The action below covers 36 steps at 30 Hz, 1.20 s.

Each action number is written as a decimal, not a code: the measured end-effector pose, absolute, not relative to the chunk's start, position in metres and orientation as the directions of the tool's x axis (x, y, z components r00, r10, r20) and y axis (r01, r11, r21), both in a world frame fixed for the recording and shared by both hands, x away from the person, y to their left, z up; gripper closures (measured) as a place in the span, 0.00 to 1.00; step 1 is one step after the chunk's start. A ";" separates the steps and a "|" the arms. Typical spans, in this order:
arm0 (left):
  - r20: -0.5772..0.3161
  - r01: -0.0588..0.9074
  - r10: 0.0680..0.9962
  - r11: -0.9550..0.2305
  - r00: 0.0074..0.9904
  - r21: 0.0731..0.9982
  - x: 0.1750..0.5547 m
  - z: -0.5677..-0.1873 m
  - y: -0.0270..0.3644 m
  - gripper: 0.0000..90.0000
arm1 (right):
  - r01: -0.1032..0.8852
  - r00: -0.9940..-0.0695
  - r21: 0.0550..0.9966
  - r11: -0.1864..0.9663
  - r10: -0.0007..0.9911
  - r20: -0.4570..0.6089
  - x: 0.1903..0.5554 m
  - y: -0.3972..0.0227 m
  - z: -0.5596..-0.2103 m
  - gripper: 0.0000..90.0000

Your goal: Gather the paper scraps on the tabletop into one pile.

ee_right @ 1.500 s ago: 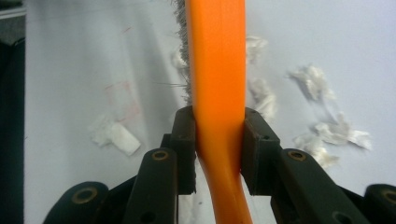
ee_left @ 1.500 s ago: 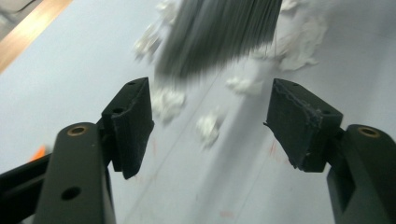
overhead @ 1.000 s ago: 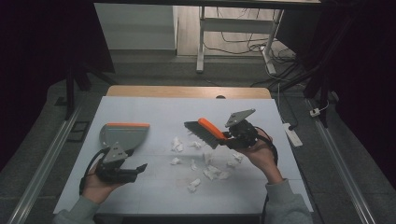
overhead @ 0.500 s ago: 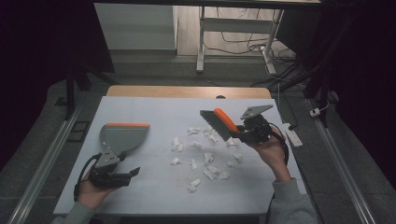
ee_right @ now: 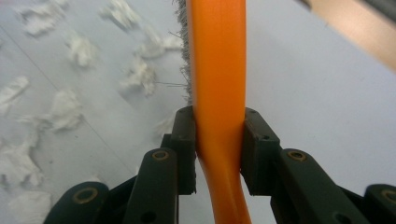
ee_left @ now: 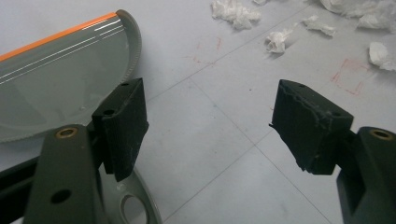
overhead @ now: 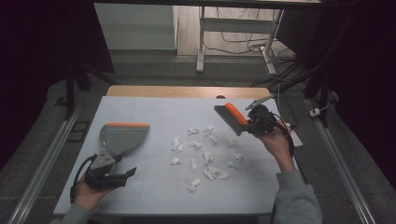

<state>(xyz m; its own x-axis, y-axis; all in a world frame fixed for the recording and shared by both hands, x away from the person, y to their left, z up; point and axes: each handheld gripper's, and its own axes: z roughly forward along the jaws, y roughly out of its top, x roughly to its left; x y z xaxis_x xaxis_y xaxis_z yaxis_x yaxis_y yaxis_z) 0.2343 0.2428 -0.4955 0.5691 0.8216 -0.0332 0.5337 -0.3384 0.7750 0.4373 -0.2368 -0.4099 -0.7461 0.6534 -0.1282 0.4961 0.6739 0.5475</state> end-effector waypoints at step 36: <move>-0.027 0.518 0.814 -0.343 0.580 0.783 0.236 -0.495 0.245 0.31 | 0.503 -0.796 0.363 0.784 0.584 -0.158 0.439 -0.181 -0.415 0.78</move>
